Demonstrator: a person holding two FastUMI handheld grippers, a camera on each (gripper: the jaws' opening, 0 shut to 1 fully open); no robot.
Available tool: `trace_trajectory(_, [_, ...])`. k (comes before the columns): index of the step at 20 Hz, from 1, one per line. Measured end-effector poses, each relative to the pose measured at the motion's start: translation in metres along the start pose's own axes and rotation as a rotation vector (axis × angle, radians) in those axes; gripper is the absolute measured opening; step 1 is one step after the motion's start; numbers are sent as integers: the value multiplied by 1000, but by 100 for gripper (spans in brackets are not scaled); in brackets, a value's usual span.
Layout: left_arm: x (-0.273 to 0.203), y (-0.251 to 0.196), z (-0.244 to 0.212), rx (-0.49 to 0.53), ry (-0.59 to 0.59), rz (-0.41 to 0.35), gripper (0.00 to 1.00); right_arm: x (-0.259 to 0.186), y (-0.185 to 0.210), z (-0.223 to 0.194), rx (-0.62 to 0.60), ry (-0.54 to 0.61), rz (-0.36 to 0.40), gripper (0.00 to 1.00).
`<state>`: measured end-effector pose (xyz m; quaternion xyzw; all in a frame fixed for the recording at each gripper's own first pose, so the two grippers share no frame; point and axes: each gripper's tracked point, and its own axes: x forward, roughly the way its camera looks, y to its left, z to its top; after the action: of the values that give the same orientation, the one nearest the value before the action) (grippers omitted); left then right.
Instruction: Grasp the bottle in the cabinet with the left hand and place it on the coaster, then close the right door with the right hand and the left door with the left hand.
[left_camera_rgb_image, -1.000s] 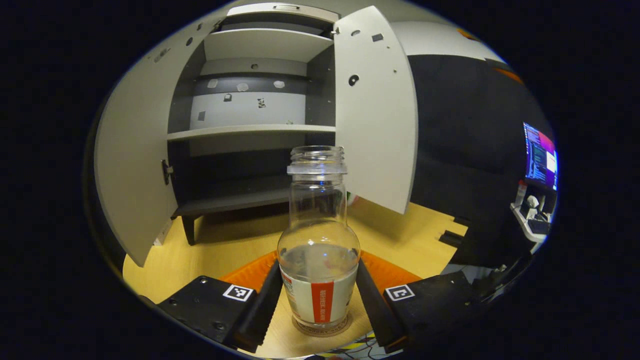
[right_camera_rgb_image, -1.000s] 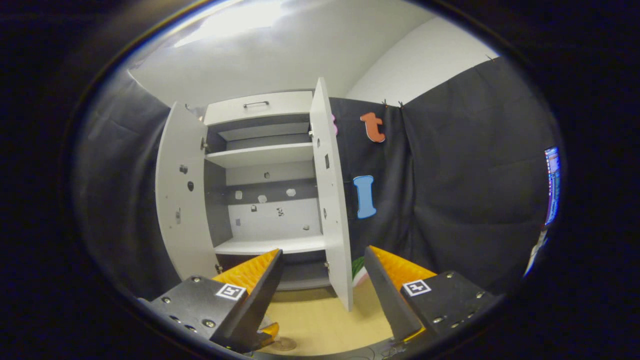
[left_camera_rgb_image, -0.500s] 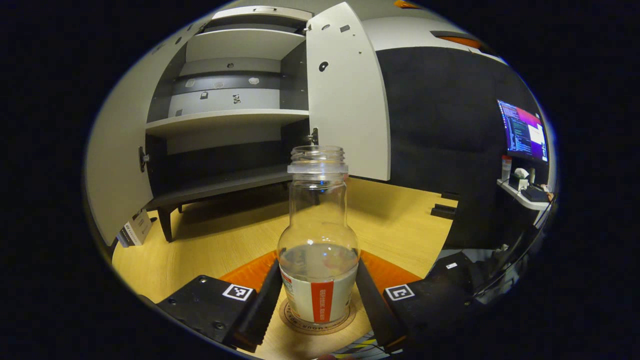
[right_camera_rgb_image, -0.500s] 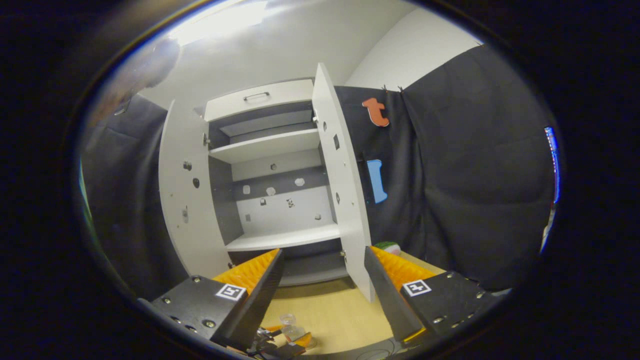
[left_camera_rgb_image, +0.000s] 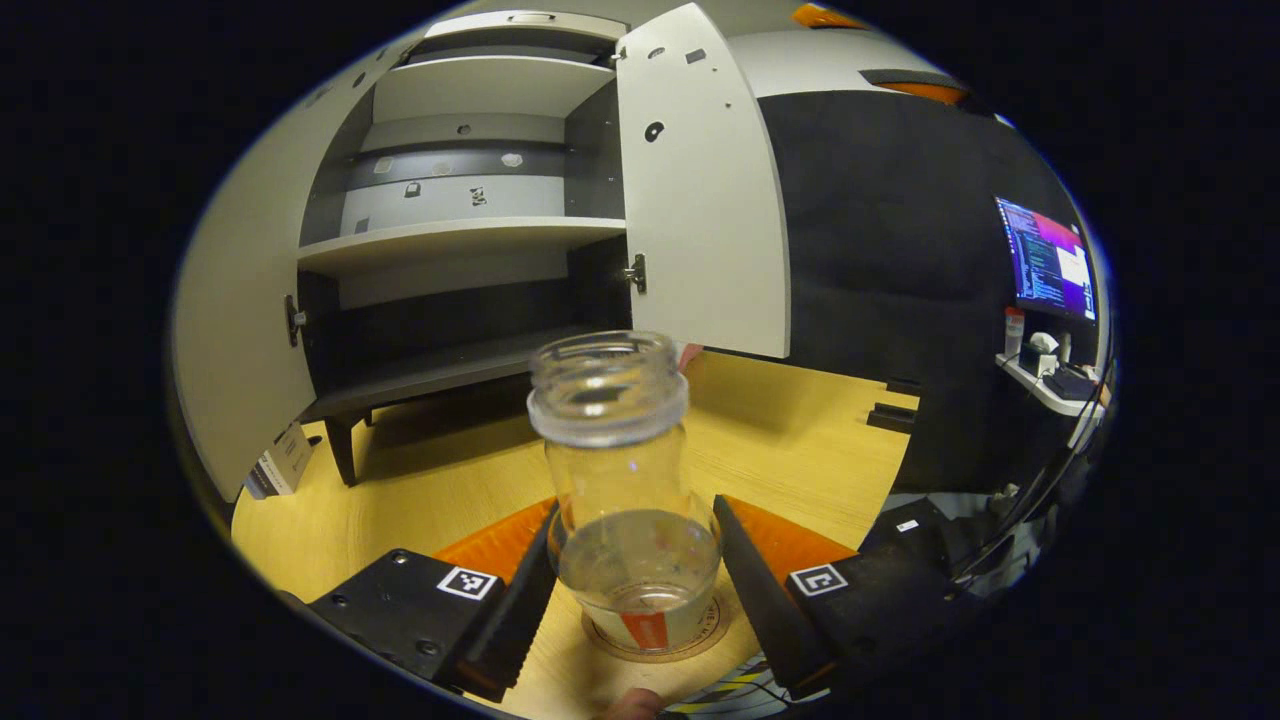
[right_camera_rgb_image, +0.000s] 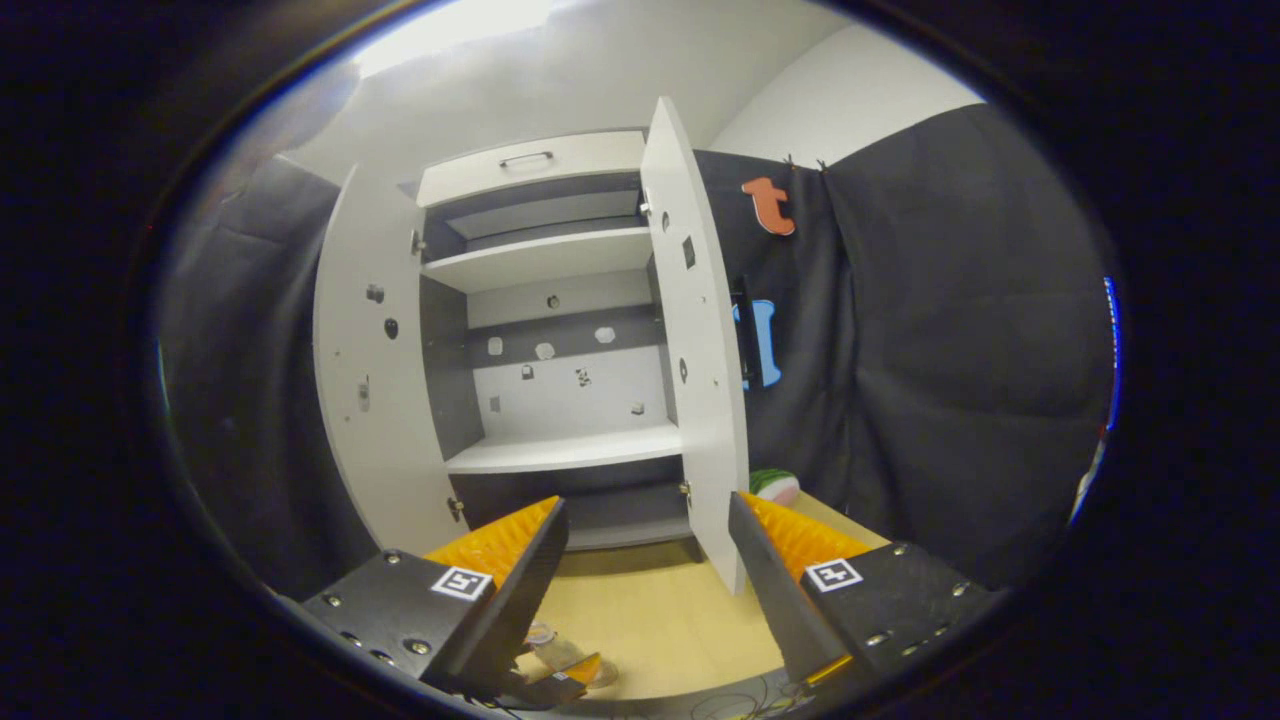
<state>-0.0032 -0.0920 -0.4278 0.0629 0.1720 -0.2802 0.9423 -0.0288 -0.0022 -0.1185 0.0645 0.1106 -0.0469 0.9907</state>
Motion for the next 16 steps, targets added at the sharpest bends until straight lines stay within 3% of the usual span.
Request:
trace_trajectory(11, [-57,16,88,-40,-16,21,93,18,-45,25,108,-35,16,98])
trace_trajectory(16, [-94,22,143,-93,-71,16,92,33,-90,44,40,-76,-41,98])
